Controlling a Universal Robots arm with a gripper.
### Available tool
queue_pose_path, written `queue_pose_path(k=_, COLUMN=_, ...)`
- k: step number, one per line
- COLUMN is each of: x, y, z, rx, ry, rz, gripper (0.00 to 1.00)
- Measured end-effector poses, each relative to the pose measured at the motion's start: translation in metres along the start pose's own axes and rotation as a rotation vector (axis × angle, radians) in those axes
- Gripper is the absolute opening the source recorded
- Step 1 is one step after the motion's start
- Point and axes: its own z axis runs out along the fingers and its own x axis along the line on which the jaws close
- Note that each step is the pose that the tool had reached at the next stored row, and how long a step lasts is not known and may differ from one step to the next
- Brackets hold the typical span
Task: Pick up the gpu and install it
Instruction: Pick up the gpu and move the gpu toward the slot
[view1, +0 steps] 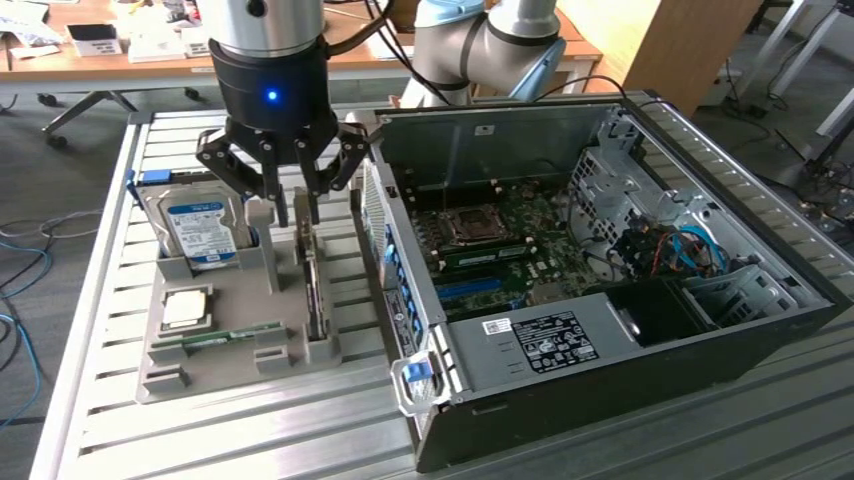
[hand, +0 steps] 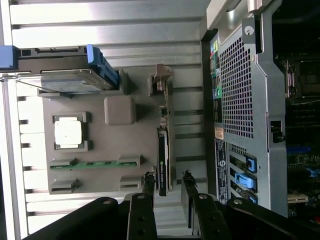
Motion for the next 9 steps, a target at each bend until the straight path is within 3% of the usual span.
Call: queue_pose_path(k=9, x=0.0001, y=-0.0002, z=0.0037, rx=-0.0001, ry=-0.0001, rz=0.0, gripper=0.36)
